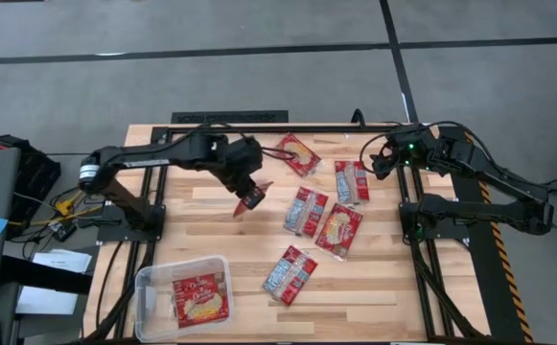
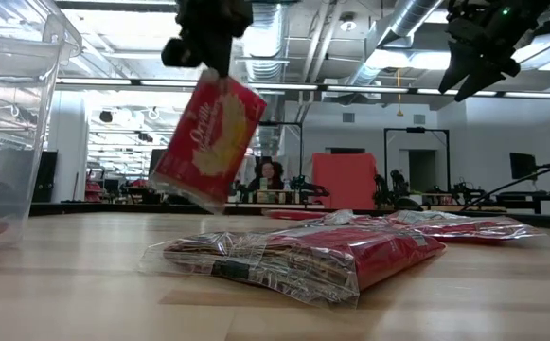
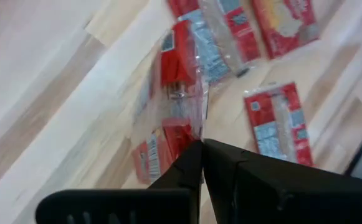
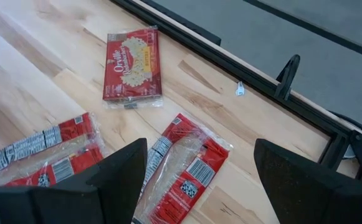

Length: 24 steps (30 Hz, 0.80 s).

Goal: Sort popcorn bags into baskets
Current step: Put the red popcorn bag into the transparent bin

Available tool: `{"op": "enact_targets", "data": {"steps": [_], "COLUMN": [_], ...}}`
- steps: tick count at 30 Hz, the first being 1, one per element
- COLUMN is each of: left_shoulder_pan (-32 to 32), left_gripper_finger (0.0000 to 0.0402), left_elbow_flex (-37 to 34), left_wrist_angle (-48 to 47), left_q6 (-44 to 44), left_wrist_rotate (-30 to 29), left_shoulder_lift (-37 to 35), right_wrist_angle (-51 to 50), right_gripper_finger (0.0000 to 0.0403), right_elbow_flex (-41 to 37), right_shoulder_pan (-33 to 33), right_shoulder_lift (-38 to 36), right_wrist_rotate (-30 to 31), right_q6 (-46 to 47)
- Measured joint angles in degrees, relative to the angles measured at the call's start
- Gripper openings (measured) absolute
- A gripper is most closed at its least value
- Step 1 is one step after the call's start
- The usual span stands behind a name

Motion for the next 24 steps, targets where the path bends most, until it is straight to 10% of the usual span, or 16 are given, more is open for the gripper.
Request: {"op": "enact_targets", "data": {"steps": [18,24], "left_shoulder_pan": [-6.4,-6.2], "left_gripper_finger": [0.0005,0.0083], "left_elbow_flex": [-0.4,-3.1], "left_wrist_angle": [0.6,2.9], "left_q6": [0.3,5.6], "left_wrist_rotate": [-11.7,-12.4], "left_shoulder_lift": [-1.4,-0.6], "right_wrist_angle": [0.2,0.2], "right_gripper_finger": [0.0317,0.0317], "right_elbow_flex": [0.0,0.0], "right_shoulder_pan": [0.0,0.0], "right_shoulder_lift": [0.1,0.1], "right_wrist_rotate": [0.0,-0.4], "right_q6": [0.2,0.2]}}
